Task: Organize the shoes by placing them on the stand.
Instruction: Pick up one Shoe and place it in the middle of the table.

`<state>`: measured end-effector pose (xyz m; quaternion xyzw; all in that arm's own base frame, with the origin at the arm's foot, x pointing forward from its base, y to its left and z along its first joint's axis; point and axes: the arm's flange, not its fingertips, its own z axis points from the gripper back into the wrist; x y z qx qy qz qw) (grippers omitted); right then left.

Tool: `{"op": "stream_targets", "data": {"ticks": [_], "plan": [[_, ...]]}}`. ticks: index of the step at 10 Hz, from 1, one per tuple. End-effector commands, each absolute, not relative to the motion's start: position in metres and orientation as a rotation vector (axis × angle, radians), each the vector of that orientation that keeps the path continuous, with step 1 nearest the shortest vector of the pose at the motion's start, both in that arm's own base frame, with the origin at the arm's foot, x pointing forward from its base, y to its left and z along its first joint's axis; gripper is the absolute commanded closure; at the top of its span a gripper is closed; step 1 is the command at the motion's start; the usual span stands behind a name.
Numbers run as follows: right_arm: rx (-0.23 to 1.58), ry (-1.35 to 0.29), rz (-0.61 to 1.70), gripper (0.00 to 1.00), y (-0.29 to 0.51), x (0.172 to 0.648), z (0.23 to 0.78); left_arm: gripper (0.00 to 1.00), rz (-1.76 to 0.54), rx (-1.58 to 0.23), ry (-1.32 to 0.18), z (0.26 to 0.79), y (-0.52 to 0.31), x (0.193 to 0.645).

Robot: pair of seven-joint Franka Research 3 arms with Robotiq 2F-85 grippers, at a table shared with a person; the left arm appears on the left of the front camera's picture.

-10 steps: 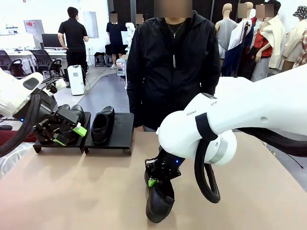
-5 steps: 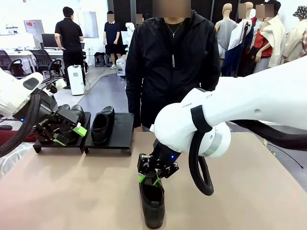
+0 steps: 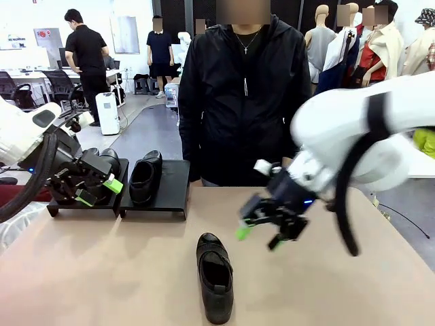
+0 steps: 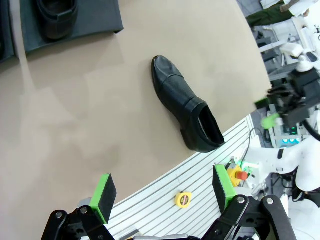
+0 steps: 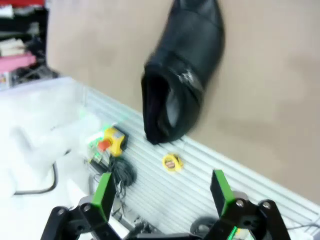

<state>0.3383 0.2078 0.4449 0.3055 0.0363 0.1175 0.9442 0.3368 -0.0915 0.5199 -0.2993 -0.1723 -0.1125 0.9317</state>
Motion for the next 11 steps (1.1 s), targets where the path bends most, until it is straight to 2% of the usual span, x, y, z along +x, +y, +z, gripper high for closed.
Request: {"op": "stream_targets", "data": {"ticks": [1,5,7,8,9,11], "plan": [[0.659,0.105,0.314,0.00,0.136,0.320,0.473,0.00,-0.238,-0.635,-0.372,0.512,-0.092,0.332],[0.874,-0.085,0.288,0.00,0.001,0.300,0.494,0.00,-0.238,-0.635,-0.372,0.512,-0.092,0.332],[0.876,-0.126,0.241,0.00,-0.009,0.310,0.479,0.00,-0.238,-0.635,-0.372,0.512,-0.092,0.332],[0.800,-0.130,0.184,0.00,0.007,0.332,0.460,0.00,-0.238,-0.635,-0.372,0.512,-0.092,0.332],[0.862,-0.117,0.235,0.00,-0.022,0.298,0.497,0.00,-0.238,-0.635,-0.372,0.512,-0.092,0.332],[0.862,-0.117,0.235,0.00,-0.022,0.298,0.497,0.00,-0.238,-0.635,-0.372,0.512,-0.092,0.332]]}}
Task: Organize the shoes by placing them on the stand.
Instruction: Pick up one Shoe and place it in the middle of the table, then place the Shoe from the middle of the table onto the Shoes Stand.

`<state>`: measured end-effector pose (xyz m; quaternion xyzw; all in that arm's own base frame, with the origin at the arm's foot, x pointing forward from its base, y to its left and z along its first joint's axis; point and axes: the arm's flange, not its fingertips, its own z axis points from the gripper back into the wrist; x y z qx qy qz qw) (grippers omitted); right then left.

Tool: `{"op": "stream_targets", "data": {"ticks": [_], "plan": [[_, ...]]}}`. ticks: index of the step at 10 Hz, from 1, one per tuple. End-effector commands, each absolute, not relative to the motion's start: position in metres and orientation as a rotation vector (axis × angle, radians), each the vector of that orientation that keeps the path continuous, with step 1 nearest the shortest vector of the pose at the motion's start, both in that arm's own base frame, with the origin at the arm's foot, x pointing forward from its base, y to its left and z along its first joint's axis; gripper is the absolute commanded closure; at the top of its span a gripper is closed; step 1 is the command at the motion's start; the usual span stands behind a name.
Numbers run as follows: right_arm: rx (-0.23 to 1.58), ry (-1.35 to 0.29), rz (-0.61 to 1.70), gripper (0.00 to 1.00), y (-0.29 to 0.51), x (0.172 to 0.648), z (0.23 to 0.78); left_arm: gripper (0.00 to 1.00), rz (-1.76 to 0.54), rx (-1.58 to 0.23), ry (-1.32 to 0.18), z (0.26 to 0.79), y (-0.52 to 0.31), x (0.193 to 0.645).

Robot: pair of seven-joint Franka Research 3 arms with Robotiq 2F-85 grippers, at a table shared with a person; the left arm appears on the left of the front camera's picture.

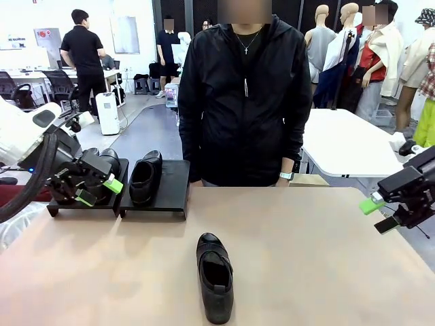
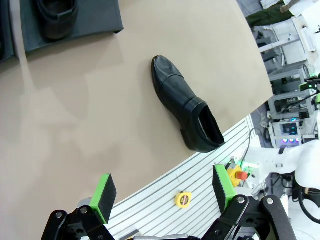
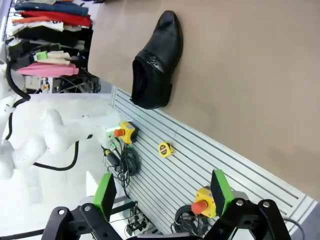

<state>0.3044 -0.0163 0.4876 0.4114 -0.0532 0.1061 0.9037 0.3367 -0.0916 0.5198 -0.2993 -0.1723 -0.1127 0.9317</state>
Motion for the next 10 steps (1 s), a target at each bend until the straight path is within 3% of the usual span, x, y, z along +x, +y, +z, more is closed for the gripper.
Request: {"op": "stream_targets", "data": {"ticks": [1,8,10], "plan": [[0.862,-0.117,0.235,0.00,-0.022,0.298,0.497,0.00,-0.238,-0.635,-0.372,0.512,-0.092,0.332],[0.862,-0.117,0.235,0.00,-0.022,0.298,0.497,0.00,-0.238,-0.635,-0.372,0.512,-0.092,0.332],[0.862,-0.117,0.235,0.00,-0.022,0.298,0.497,0.00,-0.099,-0.541,-0.272,0.512,-0.134,0.344]]}}
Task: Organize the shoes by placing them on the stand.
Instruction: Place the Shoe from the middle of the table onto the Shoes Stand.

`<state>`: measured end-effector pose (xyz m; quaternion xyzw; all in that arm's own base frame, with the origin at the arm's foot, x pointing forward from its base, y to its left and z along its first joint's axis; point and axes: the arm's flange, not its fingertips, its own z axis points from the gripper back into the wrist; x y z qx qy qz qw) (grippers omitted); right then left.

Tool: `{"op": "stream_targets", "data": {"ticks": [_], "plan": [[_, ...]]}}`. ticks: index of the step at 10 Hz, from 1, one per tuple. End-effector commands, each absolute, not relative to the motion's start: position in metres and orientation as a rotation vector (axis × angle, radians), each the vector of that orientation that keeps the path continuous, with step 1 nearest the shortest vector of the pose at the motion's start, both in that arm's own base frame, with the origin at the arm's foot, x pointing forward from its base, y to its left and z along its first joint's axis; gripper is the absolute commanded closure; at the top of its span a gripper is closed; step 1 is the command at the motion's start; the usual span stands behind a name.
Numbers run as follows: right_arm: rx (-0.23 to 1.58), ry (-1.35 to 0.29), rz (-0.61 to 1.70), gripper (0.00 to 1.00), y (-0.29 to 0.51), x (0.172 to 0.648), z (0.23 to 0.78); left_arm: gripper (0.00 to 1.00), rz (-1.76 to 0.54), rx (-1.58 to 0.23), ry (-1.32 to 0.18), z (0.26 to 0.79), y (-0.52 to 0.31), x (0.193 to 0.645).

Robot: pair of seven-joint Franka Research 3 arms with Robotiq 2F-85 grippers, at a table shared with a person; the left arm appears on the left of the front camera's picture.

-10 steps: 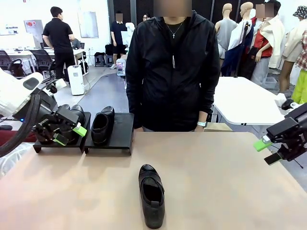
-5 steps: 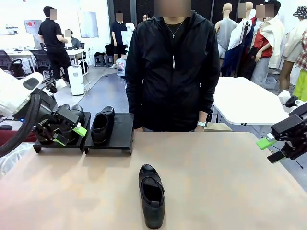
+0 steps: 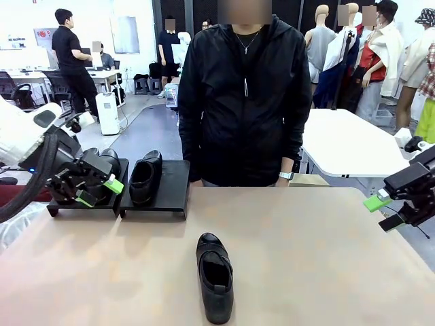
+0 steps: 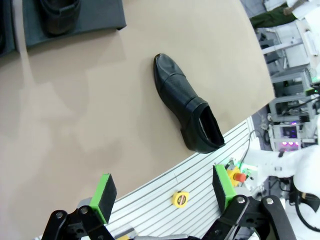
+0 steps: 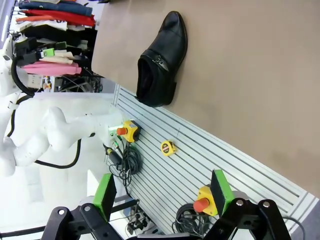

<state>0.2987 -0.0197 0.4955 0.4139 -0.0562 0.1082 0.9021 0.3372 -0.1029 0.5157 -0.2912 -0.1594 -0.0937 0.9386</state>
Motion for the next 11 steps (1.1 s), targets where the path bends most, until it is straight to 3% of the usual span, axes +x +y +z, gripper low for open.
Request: {"op": "stream_targets", "data": {"ticks": [1,5,7,8,11], "plan": [[0.862,-0.117,0.235,0.00,-0.022,0.298,0.497,0.00,-0.158,-0.473,-0.177,0.495,-0.180,0.343],[0.862,-0.117,0.235,0.00,-0.022,0.298,0.497,0.00,0.043,-0.318,-0.046,0.466,-0.298,0.331],[0.862,-0.117,0.235,0.00,-0.022,0.298,0.497,0.00,-0.066,-0.144,-0.023,0.450,-0.334,0.318],[0.862,-0.117,0.235,0.00,-0.022,0.298,0.497,0.00,0.012,-0.301,-0.071,0.450,-0.308,0.315],[0.862,-0.117,0.235,0.00,-0.022,0.298,0.497,0.00,0.003,-0.241,-0.051,0.446,-0.324,0.316]]}}
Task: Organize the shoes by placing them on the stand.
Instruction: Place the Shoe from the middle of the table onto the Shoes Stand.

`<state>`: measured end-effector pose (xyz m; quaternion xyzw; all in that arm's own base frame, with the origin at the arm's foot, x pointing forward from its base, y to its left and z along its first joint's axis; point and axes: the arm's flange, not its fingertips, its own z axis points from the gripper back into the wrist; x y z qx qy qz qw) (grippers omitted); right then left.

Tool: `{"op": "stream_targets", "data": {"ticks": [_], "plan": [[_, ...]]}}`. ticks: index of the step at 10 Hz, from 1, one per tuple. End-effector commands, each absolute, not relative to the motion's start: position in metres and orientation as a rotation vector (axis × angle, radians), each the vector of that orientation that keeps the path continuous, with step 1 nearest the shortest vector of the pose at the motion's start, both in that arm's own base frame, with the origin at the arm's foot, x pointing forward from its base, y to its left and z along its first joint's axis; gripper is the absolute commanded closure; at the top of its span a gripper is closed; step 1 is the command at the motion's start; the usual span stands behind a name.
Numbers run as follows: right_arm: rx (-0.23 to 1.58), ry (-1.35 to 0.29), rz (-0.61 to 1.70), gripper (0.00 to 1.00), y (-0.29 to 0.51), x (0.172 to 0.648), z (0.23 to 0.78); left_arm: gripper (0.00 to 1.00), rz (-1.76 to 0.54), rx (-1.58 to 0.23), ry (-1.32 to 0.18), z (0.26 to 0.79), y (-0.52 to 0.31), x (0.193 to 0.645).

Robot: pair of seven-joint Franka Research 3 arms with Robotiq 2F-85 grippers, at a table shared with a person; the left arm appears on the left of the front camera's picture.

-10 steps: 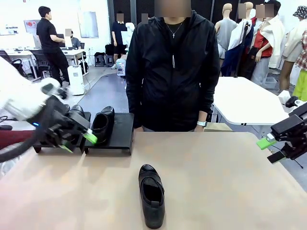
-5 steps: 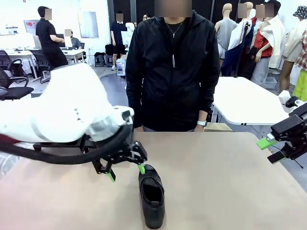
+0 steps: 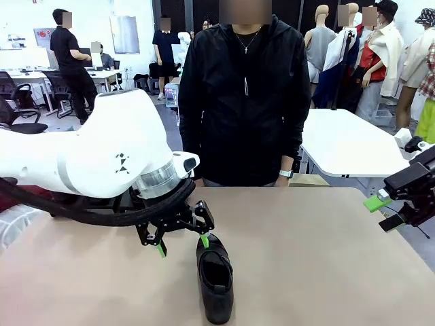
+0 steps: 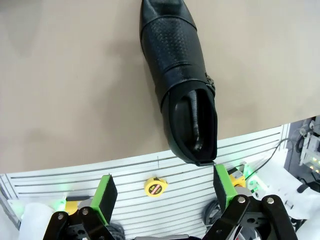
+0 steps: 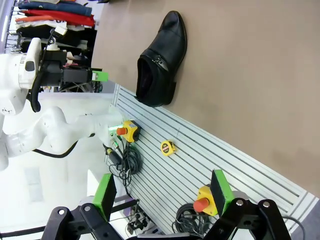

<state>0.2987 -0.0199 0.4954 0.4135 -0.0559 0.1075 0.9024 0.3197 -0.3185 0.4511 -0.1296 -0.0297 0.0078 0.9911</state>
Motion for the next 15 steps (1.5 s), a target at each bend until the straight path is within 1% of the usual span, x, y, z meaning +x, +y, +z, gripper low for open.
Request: {"op": "stream_targets", "data": {"ticks": [1,2,4,6,8,10,11,12,13,14,15], "plan": [[0.862,-0.117,0.235,0.00,-0.022,0.298,0.497,0.00,-0.070,-0.215,-0.099,0.431,-0.342,0.318],[0.862,-0.117,0.235,0.00,-0.022,0.298,0.497,0.00,-0.017,-0.195,-0.120,0.415,-0.355,0.323],[0.862,-0.117,0.235,0.00,-0.022,0.298,0.497,0.00,0.050,-0.160,-0.128,0.405,-0.362,0.331],[0.862,-0.117,0.235,0.00,-0.022,0.298,0.497,0.00,0.061,-0.104,-0.070,0.390,-0.366,0.338],[0.862,-0.117,0.235,0.00,-0.022,0.298,0.497,0.00,0.063,-0.093,-0.037,0.371,-0.369,0.346],[0.862,-0.117,0.235,0.00,-0.022,0.298,0.497,0.00,0.074,-0.088,-0.027,0.365,-0.369,0.351],[0.862,-0.117,0.235,0.00,-0.022,0.298,0.497,0.02,0.079,-0.084,-0.019,0.362,-0.368,0.353],[0.862,-0.117,0.235,0.00,-0.022,0.298,0.497,0.11,0.110,-0.074,-0.011,0.360,-0.369,0.357],[0.862,-0.117,0.235,0.00,-0.022,0.298,0.497,0.71,0.103,-0.058,-0.006,0.358,-0.370,0.358],[0.862,-0.117,0.235,0.00,-0.022,0.298,0.497,1.00,0.105,-0.051,-0.008,0.358,-0.372,0.358],[0.862,-0.117,0.235,0.00,-0.022,0.298,0.497,1.00,0.105,-0.047,-0.008,0.358,-0.374,0.359]]}}
